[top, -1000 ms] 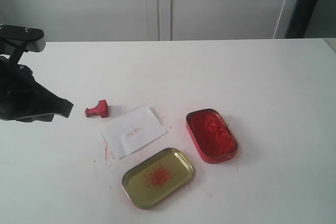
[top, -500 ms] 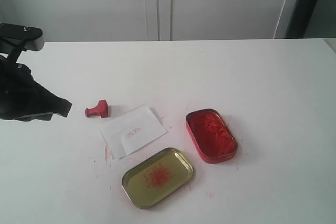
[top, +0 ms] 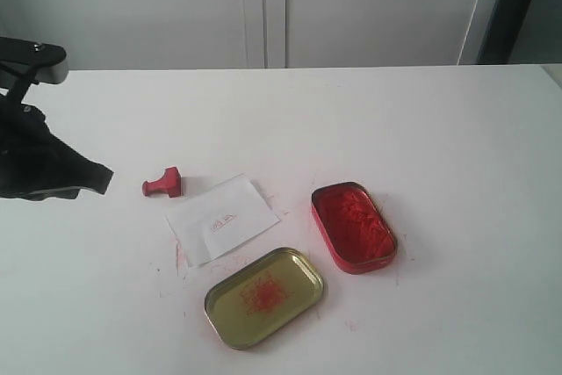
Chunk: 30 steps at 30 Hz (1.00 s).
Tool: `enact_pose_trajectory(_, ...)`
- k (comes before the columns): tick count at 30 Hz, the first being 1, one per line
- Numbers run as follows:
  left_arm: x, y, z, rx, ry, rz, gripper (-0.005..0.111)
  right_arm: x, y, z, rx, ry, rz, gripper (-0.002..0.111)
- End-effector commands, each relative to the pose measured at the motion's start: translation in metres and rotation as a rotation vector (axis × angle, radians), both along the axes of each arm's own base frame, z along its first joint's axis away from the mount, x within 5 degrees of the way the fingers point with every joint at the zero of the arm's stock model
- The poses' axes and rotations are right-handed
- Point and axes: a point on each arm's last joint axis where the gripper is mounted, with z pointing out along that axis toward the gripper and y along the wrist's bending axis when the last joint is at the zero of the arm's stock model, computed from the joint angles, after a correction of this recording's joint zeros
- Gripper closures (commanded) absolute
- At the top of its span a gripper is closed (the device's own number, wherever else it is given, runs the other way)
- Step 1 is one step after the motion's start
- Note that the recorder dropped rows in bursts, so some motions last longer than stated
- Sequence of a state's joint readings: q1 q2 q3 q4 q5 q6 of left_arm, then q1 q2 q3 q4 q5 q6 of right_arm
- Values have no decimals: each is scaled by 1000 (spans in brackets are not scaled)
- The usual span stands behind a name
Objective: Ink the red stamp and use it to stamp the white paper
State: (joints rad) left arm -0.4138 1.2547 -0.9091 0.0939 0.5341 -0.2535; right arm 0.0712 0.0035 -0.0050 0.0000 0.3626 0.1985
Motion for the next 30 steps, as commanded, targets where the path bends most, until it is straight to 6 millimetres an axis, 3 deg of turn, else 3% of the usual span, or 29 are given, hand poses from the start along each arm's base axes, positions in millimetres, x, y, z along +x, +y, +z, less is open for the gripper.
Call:
enact_pose_trajectory(1, 2, 14, 1, -17, 9, 70, 107, 0, 0, 0, -1, -12, 7, 108)
enact_pose_trajectory(6, 1, 32, 9, -28, -22, 139, 107, 0, 0, 0, -1, -12, 7, 108)
enact_pose_trajectory(11, -15, 56, 18, -43, -74, 224, 107, 0, 0, 0, -1, -12, 7, 108)
enact_pose_trajectory(21, -73, 100, 4, -36, -142, 429, 107, 0, 0, 0, -1, -12, 7, 108)
enact_pose_trajectory(30, -116, 109, -7, -3, -256, 480, 107, 0, 0, 0, -1, -12, 7, 108)
